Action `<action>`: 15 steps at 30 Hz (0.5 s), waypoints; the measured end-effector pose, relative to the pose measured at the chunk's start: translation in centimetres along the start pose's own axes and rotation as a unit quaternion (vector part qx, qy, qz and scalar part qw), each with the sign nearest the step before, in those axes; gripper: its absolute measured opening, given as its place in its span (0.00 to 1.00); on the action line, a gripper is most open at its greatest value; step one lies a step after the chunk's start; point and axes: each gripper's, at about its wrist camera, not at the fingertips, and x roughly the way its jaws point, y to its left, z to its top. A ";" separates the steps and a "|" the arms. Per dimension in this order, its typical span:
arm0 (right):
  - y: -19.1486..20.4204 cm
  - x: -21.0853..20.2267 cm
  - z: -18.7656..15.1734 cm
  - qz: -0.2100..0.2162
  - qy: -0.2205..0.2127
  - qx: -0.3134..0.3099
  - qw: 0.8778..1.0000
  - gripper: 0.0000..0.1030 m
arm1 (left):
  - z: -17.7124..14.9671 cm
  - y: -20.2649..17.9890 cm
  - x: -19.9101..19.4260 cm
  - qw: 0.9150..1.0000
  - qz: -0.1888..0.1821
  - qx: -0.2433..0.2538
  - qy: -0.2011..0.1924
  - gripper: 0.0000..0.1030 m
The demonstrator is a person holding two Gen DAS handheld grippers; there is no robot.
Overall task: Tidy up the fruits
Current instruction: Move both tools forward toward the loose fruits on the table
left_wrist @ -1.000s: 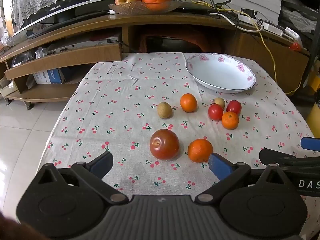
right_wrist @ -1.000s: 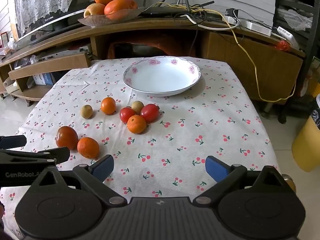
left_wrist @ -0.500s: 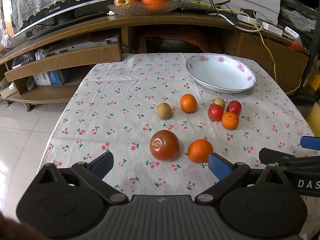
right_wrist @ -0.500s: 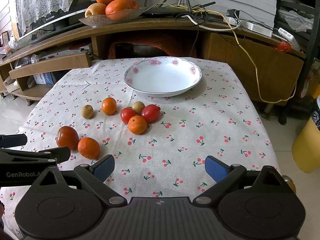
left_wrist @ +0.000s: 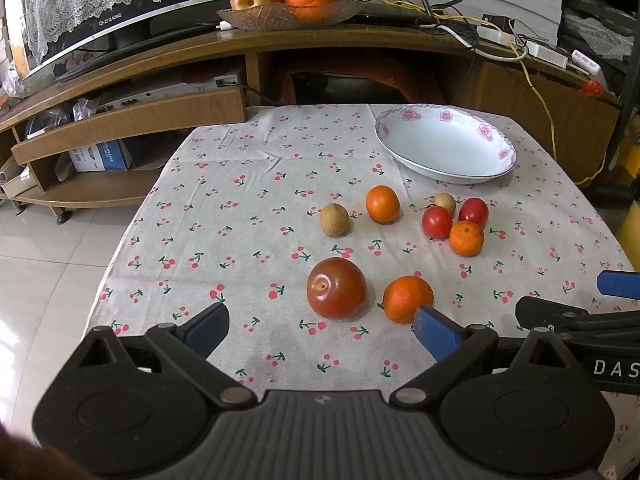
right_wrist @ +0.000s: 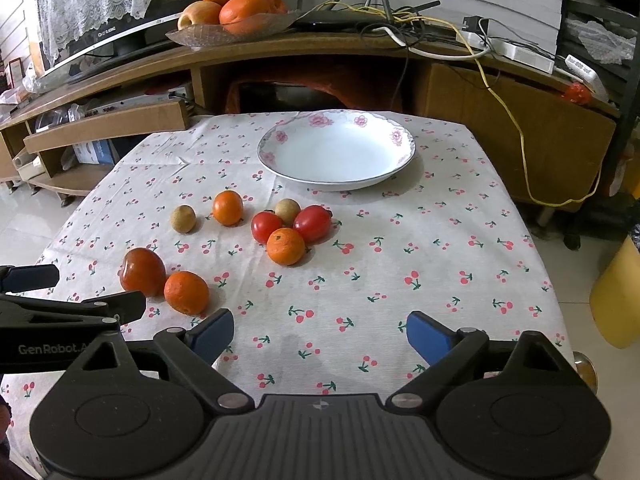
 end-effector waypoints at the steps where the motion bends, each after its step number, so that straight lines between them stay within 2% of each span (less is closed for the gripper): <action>1: 0.0 0.0 0.0 0.001 0.004 0.001 1.000 0.89 | 0.0 0.0 0.0 1.000 0.001 0.001 0.000 1.00; 15: 1.0 0.6 -0.1 0.012 -0.005 -0.014 1.000 0.87 | -0.1 0.3 0.3 1.000 0.014 0.005 0.009 0.97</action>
